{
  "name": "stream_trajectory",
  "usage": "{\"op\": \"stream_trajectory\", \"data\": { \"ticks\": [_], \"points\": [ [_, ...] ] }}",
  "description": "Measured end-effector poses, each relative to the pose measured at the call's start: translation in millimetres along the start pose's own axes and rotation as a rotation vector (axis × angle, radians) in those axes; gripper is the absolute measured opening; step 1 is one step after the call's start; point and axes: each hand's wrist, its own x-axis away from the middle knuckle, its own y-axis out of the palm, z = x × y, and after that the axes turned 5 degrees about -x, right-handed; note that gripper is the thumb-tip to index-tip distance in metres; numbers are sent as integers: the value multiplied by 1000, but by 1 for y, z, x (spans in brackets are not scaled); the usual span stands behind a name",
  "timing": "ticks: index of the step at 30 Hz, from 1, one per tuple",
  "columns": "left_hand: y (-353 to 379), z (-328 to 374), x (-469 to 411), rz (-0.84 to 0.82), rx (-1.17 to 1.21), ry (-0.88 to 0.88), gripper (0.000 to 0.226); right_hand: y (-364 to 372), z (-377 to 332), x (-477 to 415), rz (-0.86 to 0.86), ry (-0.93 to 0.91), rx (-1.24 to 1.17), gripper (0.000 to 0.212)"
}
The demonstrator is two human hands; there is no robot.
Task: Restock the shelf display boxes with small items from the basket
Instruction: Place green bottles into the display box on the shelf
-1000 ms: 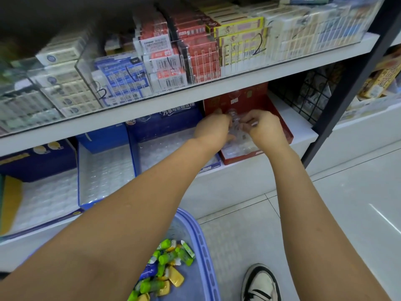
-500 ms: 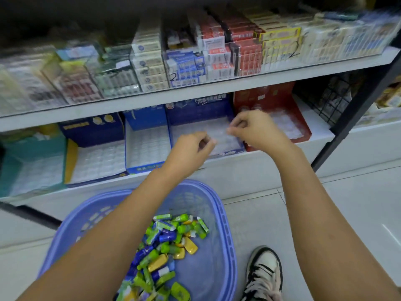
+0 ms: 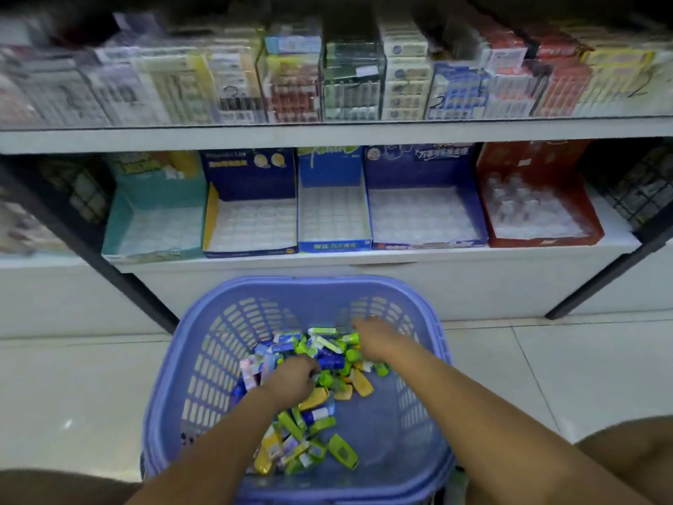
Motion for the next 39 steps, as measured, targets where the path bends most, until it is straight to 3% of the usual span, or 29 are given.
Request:
{"op": "stream_trajectory", "data": {
  "ticks": [8, 13, 19, 26, 29, 32, 35, 39],
  "points": [
    [34, 6, -30, 25, -162, 18, 42, 60, 35, -39, -17, 108, -37, 45],
    [45, 20, -38, 51, -281, -56, 33, 81, 36, -52, 112, 128, 32, 42],
    [35, 20, -40, 45, -202, -93, 30, 59, 29, -53, 96, 72, 64, 26],
    [-64, 15, -32, -59, 245, -293, 37, -37, 6, -14, -375, 34, -224, 15],
    [-111, 9, -18, -66, 628, -202, 27, -77, -1, 17, -445, 40, -279, 25],
    [-144, 23, 0, -32, 967, -42, 18, -112, -3, 46, -338, -72, -363, 31],
    [-158, 49, 8, -56, 1268, 69, 10, -145, 1, 70, -58, -173, -382, 26],
    [-163, 75, 11, -65, 1474, 117, 11, -176, 10, 92, 82, -272, -594, 32]
  ]
}}
